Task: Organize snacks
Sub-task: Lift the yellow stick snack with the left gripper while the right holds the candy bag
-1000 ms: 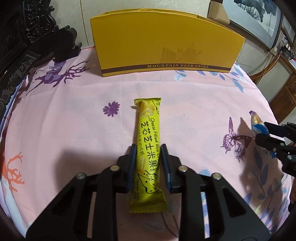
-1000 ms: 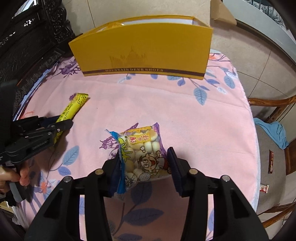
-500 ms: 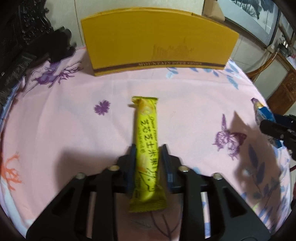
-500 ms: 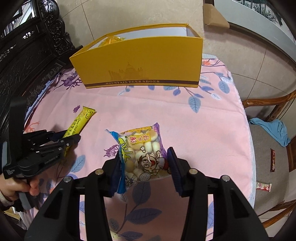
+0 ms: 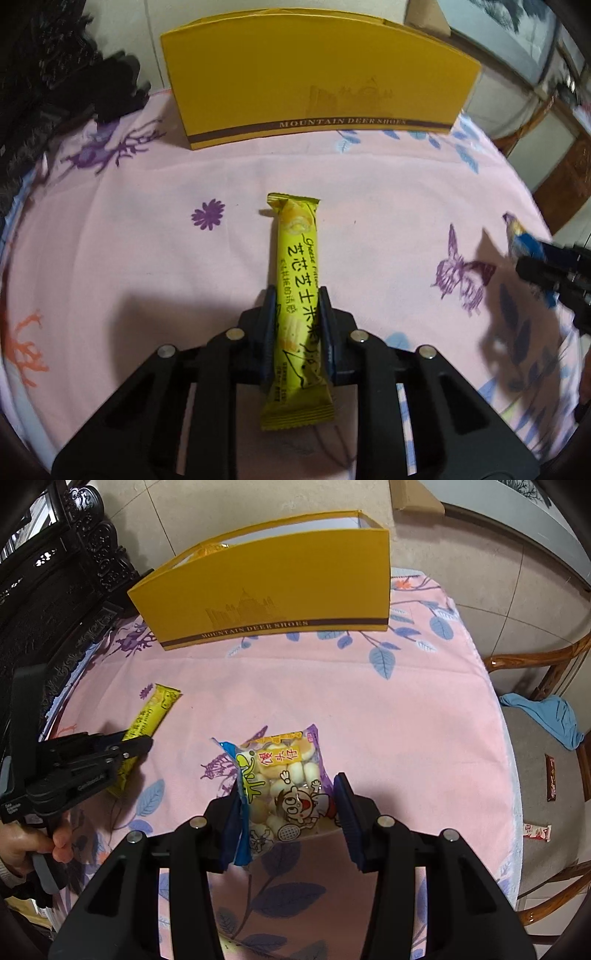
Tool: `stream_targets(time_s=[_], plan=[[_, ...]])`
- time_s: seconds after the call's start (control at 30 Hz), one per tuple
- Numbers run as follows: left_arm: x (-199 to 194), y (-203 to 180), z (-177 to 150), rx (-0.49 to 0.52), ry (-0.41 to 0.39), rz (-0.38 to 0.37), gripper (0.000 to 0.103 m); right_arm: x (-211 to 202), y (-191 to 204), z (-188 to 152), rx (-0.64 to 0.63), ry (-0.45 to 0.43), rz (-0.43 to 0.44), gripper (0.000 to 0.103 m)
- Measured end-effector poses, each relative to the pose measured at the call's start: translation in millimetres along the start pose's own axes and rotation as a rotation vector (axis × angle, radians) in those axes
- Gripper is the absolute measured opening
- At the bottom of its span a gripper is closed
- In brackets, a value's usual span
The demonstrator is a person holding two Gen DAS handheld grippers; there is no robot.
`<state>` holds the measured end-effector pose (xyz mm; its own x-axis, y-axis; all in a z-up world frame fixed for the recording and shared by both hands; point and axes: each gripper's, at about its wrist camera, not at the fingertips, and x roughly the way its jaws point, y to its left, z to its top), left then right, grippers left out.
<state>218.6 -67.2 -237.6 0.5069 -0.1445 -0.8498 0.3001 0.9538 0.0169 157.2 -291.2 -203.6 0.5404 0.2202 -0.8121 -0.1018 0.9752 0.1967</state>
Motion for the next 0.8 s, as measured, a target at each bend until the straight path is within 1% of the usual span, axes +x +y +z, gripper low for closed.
stream_targets(time_s=[0.07, 0.13, 0.2, 0.3, 0.57, 0.7, 0.8], plan=[[-0.7, -3.5, -1.8, 0.004, -0.005, 0.013, 0.022, -2.1, -0.3, 1.2, -0.003, -0.007, -0.002, 0.047], [-1.3, -1.4, -3.0, -0.033, -0.004, 0.007, 0.021, -4.5, 1.6, 2.5, -0.015, -0.009, -0.002, 0.047], [-1.6, -1.5, -3.9, -0.046, 0.000, 0.006, 0.021, -4.8, 4.0, 3.2, -0.030, -0.005, -0.005, 0.047], [-1.2, -2.2, -2.9, -0.043, 0.007, 0.012, 0.022, -5.6, 7.4, 5.3, -0.041, -0.007, -0.004, 0.047], [-1.3, -8.5, -6.0, -0.034, -0.008, 0.048, 0.022, -13.2, 20.5, 7.9, -0.066, -0.023, 0.000, 0.047], [-1.4, -5.8, -3.0, -0.065, 0.014, 0.035, 0.022, -18.6, 21.7, 8.3, -0.068, -0.028, -0.005, 0.047], [-5.6, -6.9, -1.2, -0.062, 0.009, 0.031, 0.022, -22.0, 21.2, 8.7, -0.064, -0.035, -0.009, 0.047]])
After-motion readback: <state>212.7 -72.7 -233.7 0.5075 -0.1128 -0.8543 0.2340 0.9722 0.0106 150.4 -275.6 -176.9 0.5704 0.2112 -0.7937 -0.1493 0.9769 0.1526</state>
